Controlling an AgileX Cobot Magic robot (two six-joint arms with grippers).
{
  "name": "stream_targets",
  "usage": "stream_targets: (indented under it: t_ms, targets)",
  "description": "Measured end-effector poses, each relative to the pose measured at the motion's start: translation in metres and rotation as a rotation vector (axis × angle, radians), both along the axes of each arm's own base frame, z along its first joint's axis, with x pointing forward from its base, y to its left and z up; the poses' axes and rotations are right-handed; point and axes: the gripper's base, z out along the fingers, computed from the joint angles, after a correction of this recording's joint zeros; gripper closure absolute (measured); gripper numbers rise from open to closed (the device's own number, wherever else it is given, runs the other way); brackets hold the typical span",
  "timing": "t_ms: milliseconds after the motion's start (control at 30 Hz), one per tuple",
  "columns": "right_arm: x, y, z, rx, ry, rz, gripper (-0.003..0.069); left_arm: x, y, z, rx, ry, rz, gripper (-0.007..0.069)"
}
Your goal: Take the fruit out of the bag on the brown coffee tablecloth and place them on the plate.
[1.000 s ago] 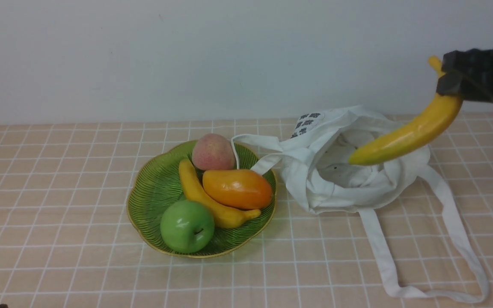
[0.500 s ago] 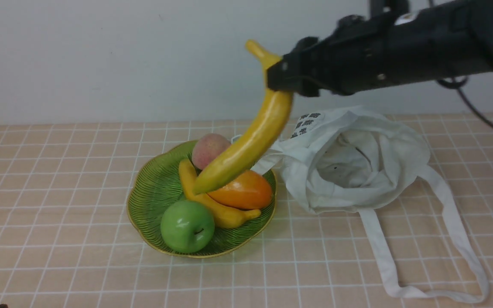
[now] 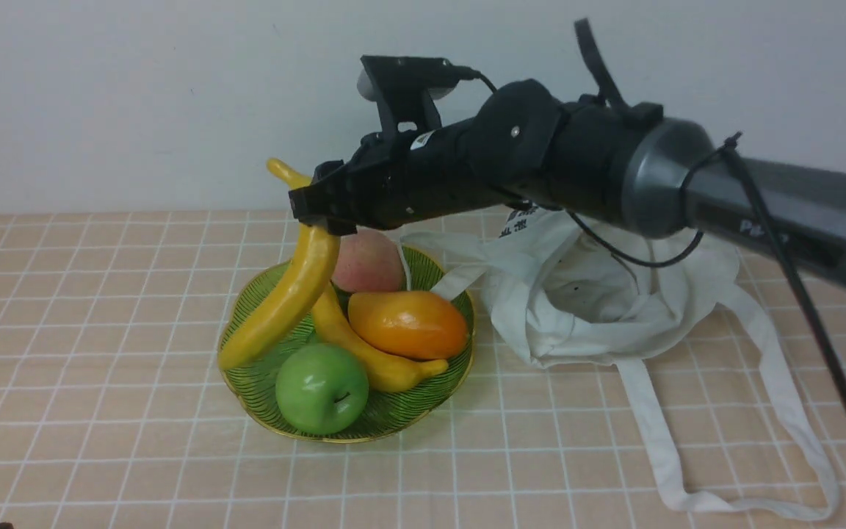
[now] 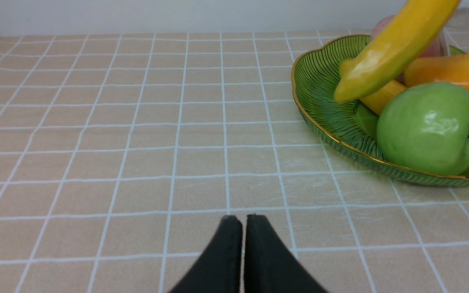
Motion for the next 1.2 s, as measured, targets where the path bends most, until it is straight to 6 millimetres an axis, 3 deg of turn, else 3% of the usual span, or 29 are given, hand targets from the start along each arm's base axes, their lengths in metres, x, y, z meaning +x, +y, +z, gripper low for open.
stream_targets:
  t_ms: [167,300,533,600,733,900,933,1033,1100,1167,1200]
  targets:
    - [0.006,0.003,-0.018,-0.012,0.016,-0.014,0.0379,0.000,0.000,0.000,0.000,0.000,0.000,0.0632]
    - [0.006,0.003,-0.019,-0.017,0.012,-0.014,0.0366,0.000,0.000,0.000,0.000,0.000,0.000,0.0632]
    - [0.004,-0.003,-0.021,-0.135,-0.010,0.060,0.0139,0.000,0.000,0.000,0.000,0.000,0.000,0.0632]
    - [0.004,-0.008,-0.017,-0.150,-0.004,0.067,0.0109,0.000,0.000,0.000,0.000,0.000,0.000,0.0632]
    - [0.003,-0.029,0.014,-0.146,0.004,0.050,0.0085,0.000,0.000,0.000,0.000,0.000,0.000,0.0632]
    - [-0.010,-0.083,0.091,-0.148,-0.048,-0.017,0.0134,0.000,0.000,0.000,0.000,0.000,0.000,0.0632]
    - [-0.013,-0.087,0.097,-0.148,-0.048,-0.026,0.0146,0.000,0.000,0.000,0.000,0.000,0.000,0.0632]
    - [-0.036,-0.145,0.151,-0.227,-0.064,-0.170,0.0327,0.000,0.000,0.000,0.000,0.000,0.000,0.0632]
    - [-0.052,-0.176,0.177,-0.273,-0.083,-0.277,0.0452,0.000,0.000,0.000,0.000,0.000,0.000,0.0632]
    - [-0.063,-0.193,0.191,-0.298,-0.097,-0.340,0.0512,0.000,0.000,0.000,0.000,0.000,0.000,0.0632]
    - [-0.081,-0.215,0.211,-0.332,-0.123,-0.430,0.0588,0.000,0.000,0.000,0.000,0.000,0.000,0.0632]
